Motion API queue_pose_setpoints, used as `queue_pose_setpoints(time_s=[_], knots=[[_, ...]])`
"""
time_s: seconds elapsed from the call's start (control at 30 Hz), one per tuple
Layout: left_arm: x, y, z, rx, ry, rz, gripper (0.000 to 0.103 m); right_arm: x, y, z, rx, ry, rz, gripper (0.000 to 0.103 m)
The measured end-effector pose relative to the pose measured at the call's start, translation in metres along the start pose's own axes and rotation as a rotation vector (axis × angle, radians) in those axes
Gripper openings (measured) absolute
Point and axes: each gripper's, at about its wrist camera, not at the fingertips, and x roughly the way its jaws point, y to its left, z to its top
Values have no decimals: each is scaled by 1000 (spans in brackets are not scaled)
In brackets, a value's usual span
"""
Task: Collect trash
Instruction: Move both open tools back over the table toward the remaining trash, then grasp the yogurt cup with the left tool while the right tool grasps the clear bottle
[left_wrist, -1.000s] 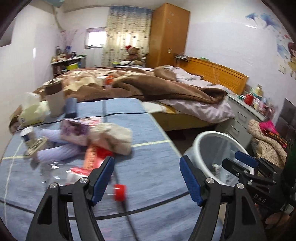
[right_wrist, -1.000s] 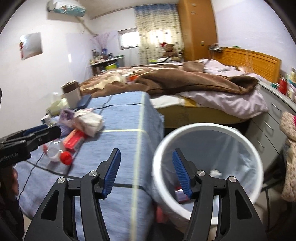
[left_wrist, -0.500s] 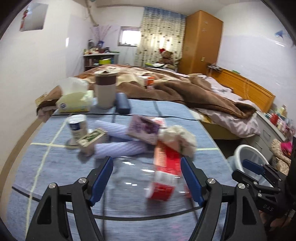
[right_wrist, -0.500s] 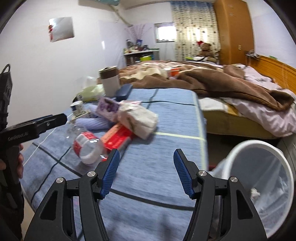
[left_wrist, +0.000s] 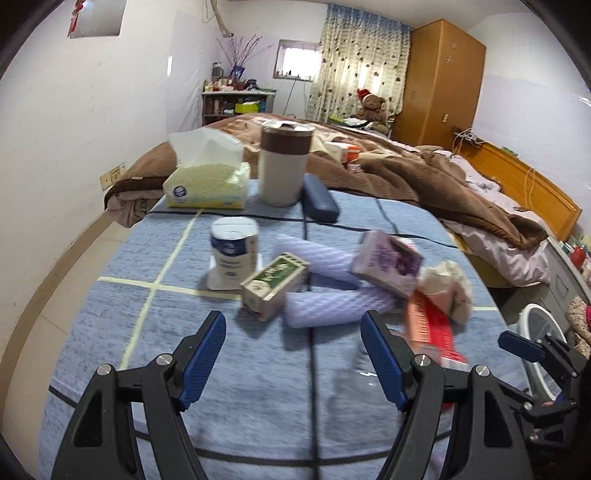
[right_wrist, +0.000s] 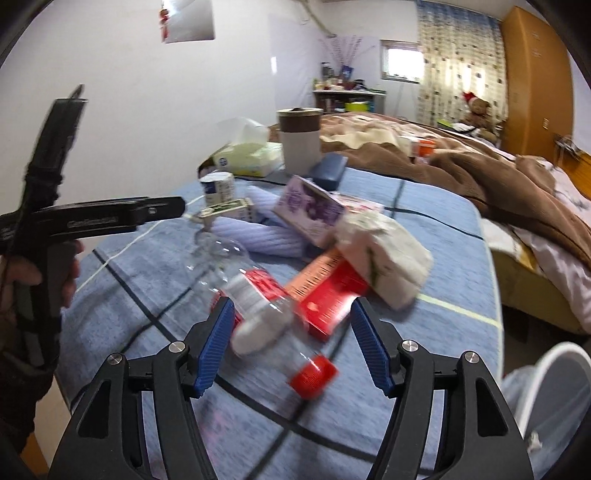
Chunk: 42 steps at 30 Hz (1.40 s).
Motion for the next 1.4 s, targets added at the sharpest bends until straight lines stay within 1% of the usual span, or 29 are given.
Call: queue_pose_setpoints(time_s=[0.17, 0.27, 0.4, 0.5, 0.67, 0.8, 1.03, 1.13, 1.2, 1.27, 1.3, 1.33, 1.4], knots=[[19, 20, 8, 0, 24, 30, 77, 13, 8, 7, -33, 29, 24, 67], [31, 31, 15, -13, 28, 28, 77, 19, 11, 10, -47, 49, 35, 67], [48, 42, 26, -30, 30, 51, 77, 26, 16, 12, -60, 64, 51, 71], [61, 48, 34, -50, 30, 38, 77, 30, 20, 11, -68, 85, 62, 73], [84, 49, 45, -39, 39, 62, 77, 38, 27, 10, -97, 113, 44, 73], [98, 50, 51, -54, 53, 47, 77, 40, 28, 8, -101, 135, 42, 73], [115, 52, 57, -66, 73, 58, 77, 37, 32, 4, -106, 153, 10, 73], [117, 52, 58, -72, 72, 63, 73, 35, 30, 2, -88, 154, 2, 73], [118, 49, 58, -55, 72, 72, 67, 32, 29, 0, -68, 153, 2, 73], [119, 49, 57, -52, 80, 66, 54, 32, 28, -2, -54, 154, 2, 73], [120, 49, 57, -52, 87, 66, 54, 31, 28, -3, -48, 153, 3, 72], [120, 50, 57, -51, 89, 68, 54, 31, 28, -3, -45, 152, 7, 68], [118, 51, 56, -58, 83, 71, 54, 29, 29, -5, -38, 148, 1, 67]])
